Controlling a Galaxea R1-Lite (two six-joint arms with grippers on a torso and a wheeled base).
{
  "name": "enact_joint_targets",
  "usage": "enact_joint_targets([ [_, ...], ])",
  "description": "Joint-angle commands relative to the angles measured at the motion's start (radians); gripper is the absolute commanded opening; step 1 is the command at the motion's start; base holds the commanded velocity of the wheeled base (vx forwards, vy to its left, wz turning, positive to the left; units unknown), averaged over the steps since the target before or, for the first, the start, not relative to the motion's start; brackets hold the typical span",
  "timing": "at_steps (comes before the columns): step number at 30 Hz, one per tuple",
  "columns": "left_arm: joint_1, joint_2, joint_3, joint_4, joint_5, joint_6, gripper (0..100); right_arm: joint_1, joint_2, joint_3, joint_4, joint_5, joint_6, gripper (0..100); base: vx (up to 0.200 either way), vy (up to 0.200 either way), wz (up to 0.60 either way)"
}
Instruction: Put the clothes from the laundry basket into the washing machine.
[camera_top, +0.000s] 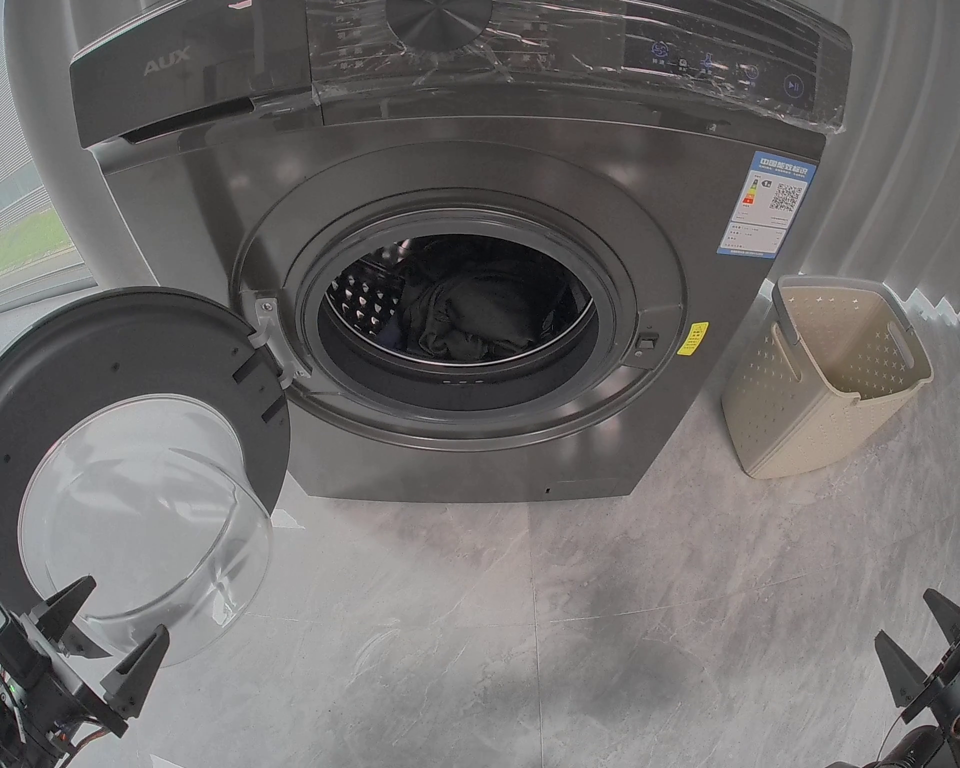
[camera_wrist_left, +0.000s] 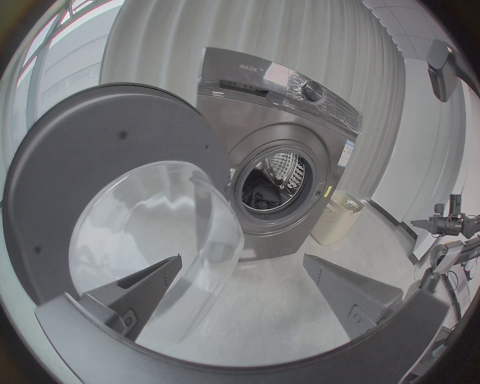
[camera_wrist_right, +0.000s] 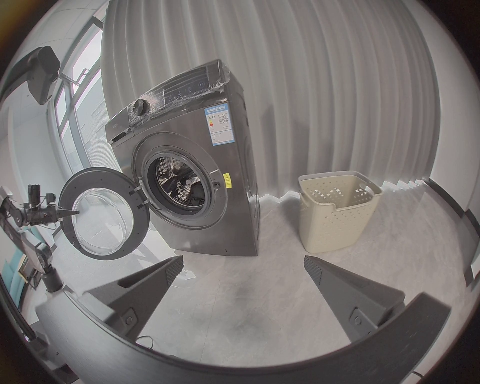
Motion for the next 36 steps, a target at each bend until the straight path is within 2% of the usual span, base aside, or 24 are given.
enact_joint_targets([
  [1, 0.149, -0.291, 0.018, 0.173, -0.05, 0.0, 100, -0.063, -0.196, 0.017, 0.123, -0.003, 0.004, 100, 0.0, 0.0, 0.0],
  [4, 0.226, -0.441, 0.018, 0.308, -0.128, -0.001, 100, -0.072, -0.213, 0.017, 0.166, -0.025, 0.013, 100, 0.0, 0.0, 0.0],
  [5, 0.26, -0.487, 0.018, 0.353, -0.152, 0.0, 100, -0.072, -0.21, 0.017, 0.162, -0.054, 0.016, 100, 0.0, 0.0, 0.0],
  [6, 0.287, -0.512, 0.018, 0.383, -0.16, 0.005, 100, -0.073, -0.205, 0.017, 0.162, -0.101, 0.016, 100, 0.0, 0.0, 0.0],
  [7, 0.287, -0.512, 0.018, 0.383, -0.16, 0.005, 100, -0.073, -0.205, 0.017, 0.162, -0.101, 0.016, 100, 0.0, 0.0, 0.0],
  [8, 0.33, -0.507, 0.018, 0.416, -0.16, 0.034, 100, -0.084, -0.207, 0.017, 0.167, -0.166, 0.007, 100, 0.0, 0.0, 0.0],
  [9, 0.344, -0.507, 0.018, 0.429, -0.162, 0.053, 100, -0.104, -0.207, 0.017, 0.17, -0.169, 0.001, 100, 0.0, 0.0, 0.0],
  [10, 0.361, -0.507, 0.018, 0.44, -0.162, 0.063, 100, -0.129, -0.21, 0.016, 0.173, -0.164, -0.007, 100, 0.0, 0.0, 0.0],
  [12, 0.428, -0.532, 0.018, 0.465, -0.183, 0.062, 100, -0.184, -0.234, 0.017, 0.178, -0.118, -0.033, 100, 0.0, 0.0, 0.0],
  [14, 0.465, -0.581, 0.018, 0.468, -0.231, 0.074, 100, -0.205, -0.299, 0.017, 0.228, 0.0, -0.08, 100, 0.0, 0.0, 0.0],
  [15, 0.46, -0.579, 0.018, 0.466, -0.24, 0.085, 100, -0.204, -0.302, 0.017, 0.244, 0.04, -0.096, 100, 0.0, 0.0, 0.0],
  [16, 0.456, -0.588, 0.016, 0.472, -0.238, 0.099, 100, -0.201, -0.296, 0.017, 0.233, 0.028, -0.092, 100, 0.0, 0.0, 0.0],
  [17, 0.451, -0.594, 0.018, 0.495, -0.231, 0.112, 100, -0.202, -0.291, 0.017, 0.23, -0.02, -0.077, 100, 0.0, 0.0, 0.0],
  [18, 0.453, -0.594, 0.018, 0.523, -0.218, 0.103, 100, -0.202, -0.291, 0.017, 0.23, -0.046, -0.057, 100, 0.0, 0.0, 0.0],
  [19, 0.451, -0.594, 0.018, 0.526, -0.214, 0.1, 100, -0.202, -0.291, 0.017, 0.228, -0.051, -0.05, 100, 0.0, 0.0, 0.0],
  [20, 0.451, -0.594, 0.012, 0.546, -0.186, 0.073, 100, -0.202, -0.293, 0.017, 0.228, -0.048, -0.039, 100, 0.0, 0.0, 0.0],
  [21, 0.45, -0.594, 0.013, 0.54, -0.175, 0.062, 100, -0.204, -0.291, 0.017, 0.23, -0.046, -0.051, 100, 0.0, 0.0, 0.0],
  [24, 0.45, -0.594, 0.018, 0.526, -0.174, 0.066, 100, -0.201, -0.291, 0.017, 0.228, -0.011, -0.094, 100, 0.0, 0.0, 0.0],
  [27, 0.45, -0.594, 0.018, 0.528, -0.178, 0.066, 100, -0.201, -0.291, 0.017, 0.228, 0.009, -0.096, 100, -0.2, 0.2, 0.0],
  [30, 0.45, -0.594, 0.018, 0.526, -0.169, 0.053, 100, -0.201, -0.291, 0.017, 0.228, 0.009, -0.097, 100, -0.2, 0.2, 0.0],
  [36, 0.45, -0.594, 0.018, 0.528, -0.172, 0.054, 100, -0.202, -0.291, 0.017, 0.228, 0.009, -0.096, 100, 0.0, 0.0, 0.0],
])
